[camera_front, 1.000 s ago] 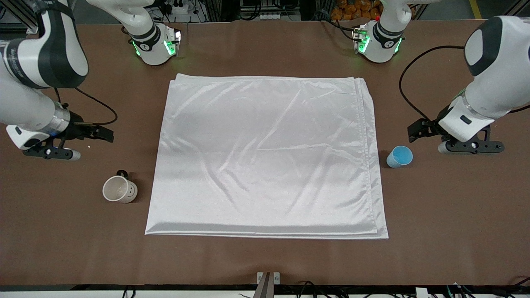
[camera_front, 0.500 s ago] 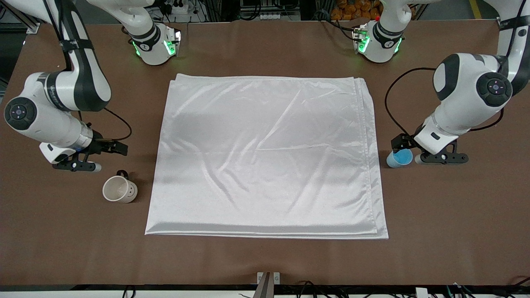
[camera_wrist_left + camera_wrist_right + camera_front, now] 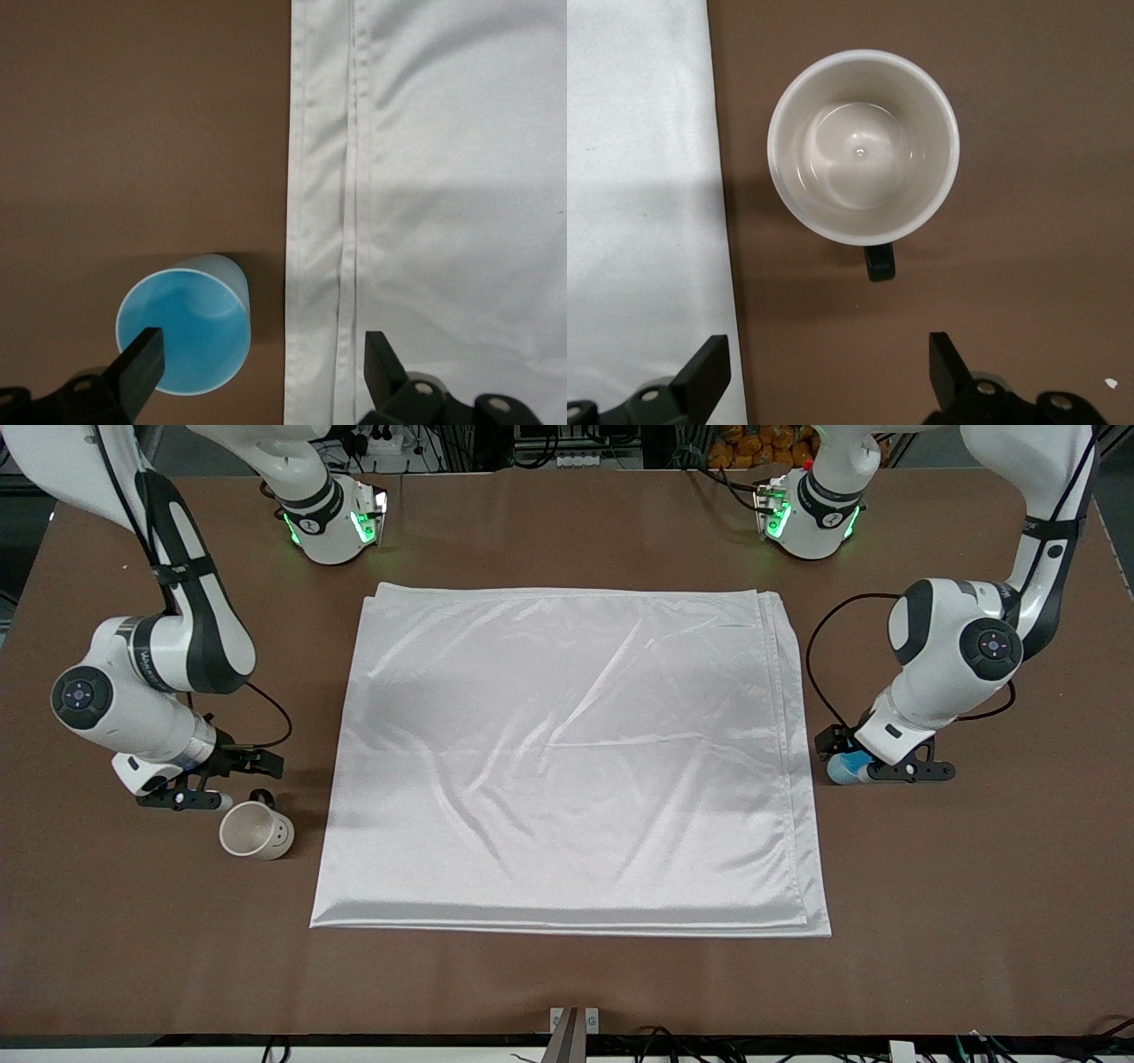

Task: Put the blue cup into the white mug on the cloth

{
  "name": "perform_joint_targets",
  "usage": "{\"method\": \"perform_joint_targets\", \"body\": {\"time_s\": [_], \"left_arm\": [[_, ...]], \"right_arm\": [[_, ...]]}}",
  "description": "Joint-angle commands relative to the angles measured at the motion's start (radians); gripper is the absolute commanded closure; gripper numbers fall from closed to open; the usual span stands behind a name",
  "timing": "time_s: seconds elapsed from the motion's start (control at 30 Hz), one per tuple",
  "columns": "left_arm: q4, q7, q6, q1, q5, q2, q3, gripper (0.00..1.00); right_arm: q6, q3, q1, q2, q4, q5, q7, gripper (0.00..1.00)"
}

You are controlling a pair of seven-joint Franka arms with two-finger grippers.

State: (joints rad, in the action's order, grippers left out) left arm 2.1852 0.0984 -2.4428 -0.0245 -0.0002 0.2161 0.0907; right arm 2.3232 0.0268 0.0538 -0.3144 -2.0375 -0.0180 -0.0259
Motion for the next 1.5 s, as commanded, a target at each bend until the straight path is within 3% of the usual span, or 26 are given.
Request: {"method": "perform_joint_targets", "body": {"time_s": [0.0, 0.3, 0.57, 0.9, 1.07, 1.3, 1.47], "left_arm": [[0.005, 0.007, -0.018, 0.005, -0.009, 0.022, 0.003, 0.00], [0.007, 0.006, -0.025, 0.005, 0.012, 0.055, 0.001, 0.00], [0.015, 0.006, -0.045, 0.005, 0.023, 0.086, 0.001, 0.00], [0.021, 0.007, -0.065, 0.005, 0.026, 0.115, -0.002, 0.00], [0.021, 0.009, -0.067, 0.005, 0.054, 0.124, -0.002, 0.03], [0.019, 0.014, -0.067, 0.005, 0.055, 0.134, -0.002, 0.21], [0.019, 0.014, -0.067, 0.005, 0.068, 0.134, -0.003, 0.51]], "right_arm": [[0.036, 0.005, 0.012, -0.025, -0.007, -0.010, 0.024, 0.04], [0.113, 0.005, 0.017, -0.078, -0.009, -0.011, 0.055, 0.06], [0.163, 0.005, 0.020, -0.109, -0.007, -0.013, 0.063, 0.17], [0.170, 0.005, 0.020, -0.114, -0.006, -0.013, 0.075, 0.62], [0.165, 0.005, 0.017, -0.104, -0.004, -0.013, 0.075, 1.00], [0.156, 0.005, 0.015, -0.086, -0.003, -0.011, 0.072, 1.00], [0.148, 0.013, 0.006, -0.054, 0.002, -0.010, 0.067, 1.00]]}}
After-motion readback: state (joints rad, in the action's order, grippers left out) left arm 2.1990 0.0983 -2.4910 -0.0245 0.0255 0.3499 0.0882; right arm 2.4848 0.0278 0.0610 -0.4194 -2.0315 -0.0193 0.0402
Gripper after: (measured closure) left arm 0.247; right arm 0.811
